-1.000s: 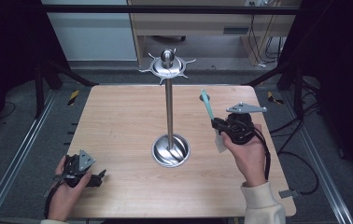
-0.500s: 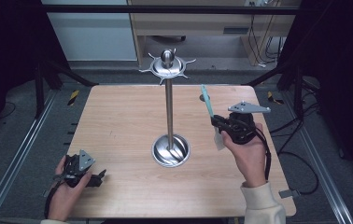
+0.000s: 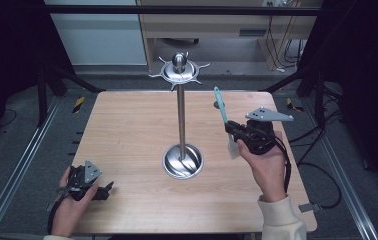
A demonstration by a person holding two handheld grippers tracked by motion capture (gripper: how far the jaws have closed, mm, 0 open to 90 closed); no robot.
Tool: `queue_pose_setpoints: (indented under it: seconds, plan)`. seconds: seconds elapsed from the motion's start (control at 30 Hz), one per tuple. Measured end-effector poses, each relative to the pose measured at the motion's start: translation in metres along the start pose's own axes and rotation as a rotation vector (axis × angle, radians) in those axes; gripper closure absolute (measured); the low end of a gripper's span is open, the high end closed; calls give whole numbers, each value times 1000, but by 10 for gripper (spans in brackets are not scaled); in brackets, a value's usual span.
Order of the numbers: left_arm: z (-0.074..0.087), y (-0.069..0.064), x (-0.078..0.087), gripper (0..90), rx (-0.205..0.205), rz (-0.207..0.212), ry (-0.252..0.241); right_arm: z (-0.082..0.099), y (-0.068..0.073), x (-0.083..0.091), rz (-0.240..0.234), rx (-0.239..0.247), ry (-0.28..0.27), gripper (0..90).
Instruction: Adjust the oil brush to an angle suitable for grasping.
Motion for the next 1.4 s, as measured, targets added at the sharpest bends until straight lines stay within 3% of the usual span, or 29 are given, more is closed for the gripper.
queue_pose_setpoints:
  seconds: [1.0, 1.4]
  plan:
    - [0, 0, 0, 31, 1, 0, 2, -13, 13, 15, -27, 24, -83, 823]
    - [0, 0, 0, 31, 1, 0, -1, -21, 26, 24, -63, 65, -138, 823]
Point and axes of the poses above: each handheld gripper's, and its own axes: x roughly backward along the jaws, z roughly out of its underside, y roughly to its left, the point moved 2 cm from there along -x, roughly forward along the jaws, and after that the axes turned 11 degrees about -z, right-handed, at the moved point
